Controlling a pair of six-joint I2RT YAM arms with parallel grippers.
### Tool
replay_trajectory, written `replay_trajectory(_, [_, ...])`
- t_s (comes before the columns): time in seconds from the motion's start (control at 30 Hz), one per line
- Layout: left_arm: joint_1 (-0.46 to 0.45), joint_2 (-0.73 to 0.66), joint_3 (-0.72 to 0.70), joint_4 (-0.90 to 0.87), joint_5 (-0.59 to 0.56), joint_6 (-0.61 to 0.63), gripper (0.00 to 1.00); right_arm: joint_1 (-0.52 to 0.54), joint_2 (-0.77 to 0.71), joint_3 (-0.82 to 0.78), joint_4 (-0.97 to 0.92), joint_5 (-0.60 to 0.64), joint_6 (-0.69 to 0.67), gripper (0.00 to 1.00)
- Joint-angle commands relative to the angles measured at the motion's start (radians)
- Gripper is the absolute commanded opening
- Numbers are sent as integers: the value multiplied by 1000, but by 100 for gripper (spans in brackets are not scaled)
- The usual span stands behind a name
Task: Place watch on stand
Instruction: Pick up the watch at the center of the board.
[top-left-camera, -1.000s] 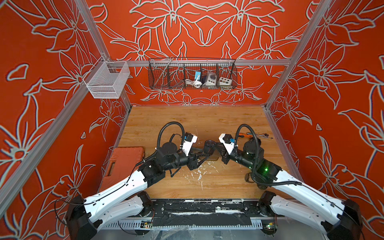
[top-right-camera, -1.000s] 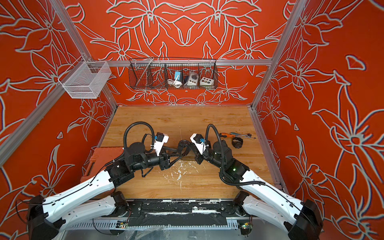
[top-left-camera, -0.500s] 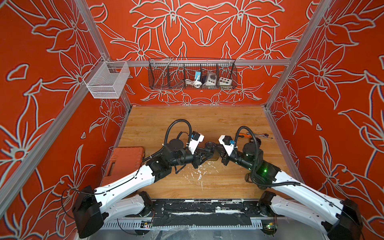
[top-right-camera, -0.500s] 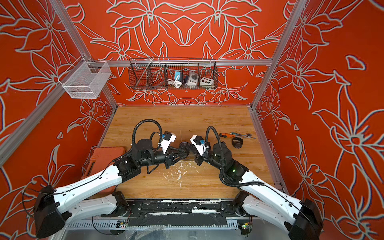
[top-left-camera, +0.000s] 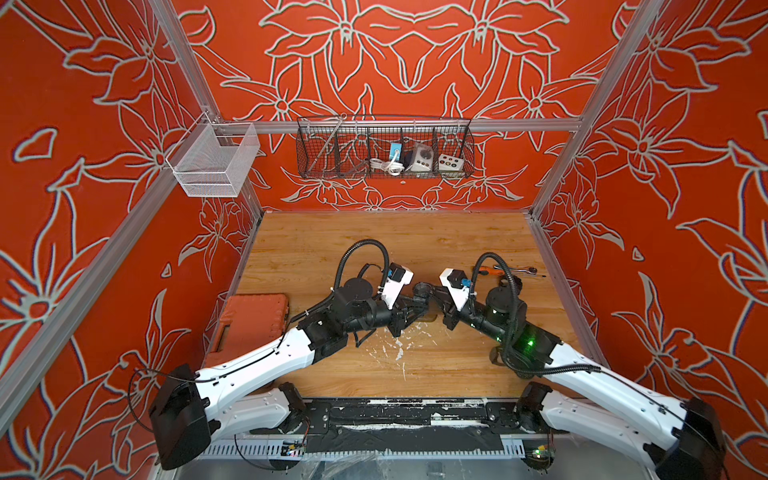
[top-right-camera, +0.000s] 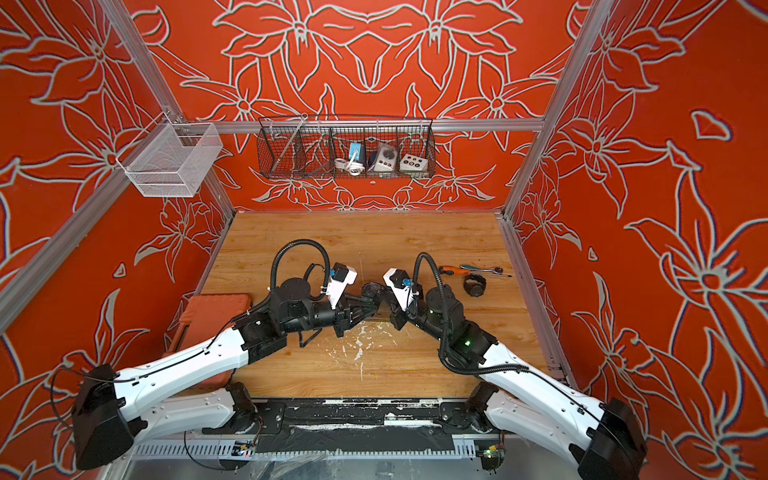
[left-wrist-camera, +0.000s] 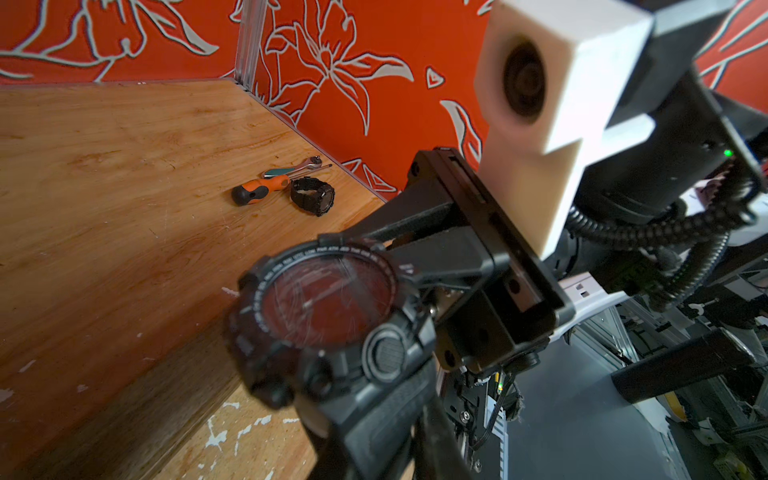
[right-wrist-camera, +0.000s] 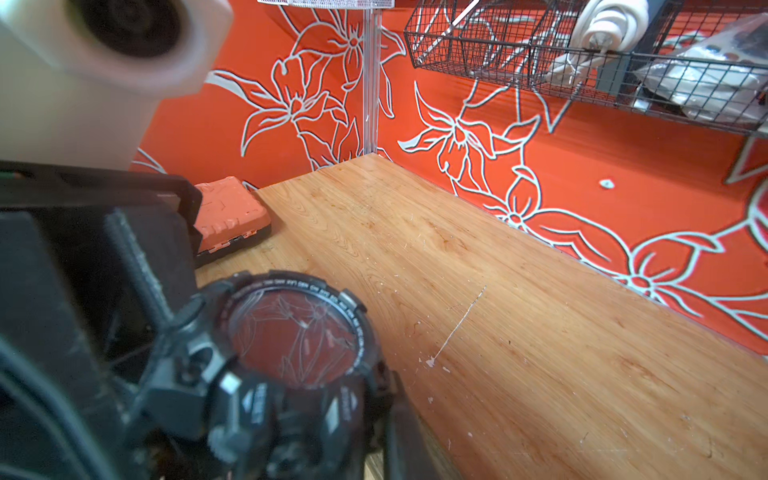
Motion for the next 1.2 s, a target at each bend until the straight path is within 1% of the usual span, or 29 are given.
replay_trajectory(0.0, [-17,5,32,15,-36,82,0,4,-41,-30,-37,84,26,21])
replay_trajectory(0.03, [-17,6,31,14,-36,95,0,5,-55,-42,-37,92,35,25])
replay_trajectory(0.17, [-17,9,28,16,-37,129,0,4,-111,-83,-53,112,73,37])
replay_trajectory(0.33, [-21,15,19,11,-45,178,0,4,-188,-95,-130,153,124,43])
replay_trajectory(0.4, [-31,19,11,12,-45,222,0,4,-224,-80,-189,180,184,49])
replay_trajectory(0.57, [-77,27,-14,14,-71,346,0,4,-301,-12,-350,205,404,65])
replay_trajectory(0.63, [-83,34,-14,8,-72,368,0,4,-312,10,-394,175,474,70])
replay_trajectory(0.67, [-87,38,-14,7,-77,375,0,4,-315,20,-410,153,507,75])
replay_trajectory(0.73, [-91,50,-9,-1,-85,386,0,4,-315,41,-439,112,558,80])
replay_trajectory(0.8, [-98,63,-3,-11,-93,399,0,5,-309,54,-455,82,598,82])
replay_trajectory(0.93, [-130,96,16,-42,-126,446,0,6,-284,81,-472,31,637,84])
replay_trajectory(1.17, [-161,115,29,-58,-147,483,0,8,-214,131,-516,19,670,83])
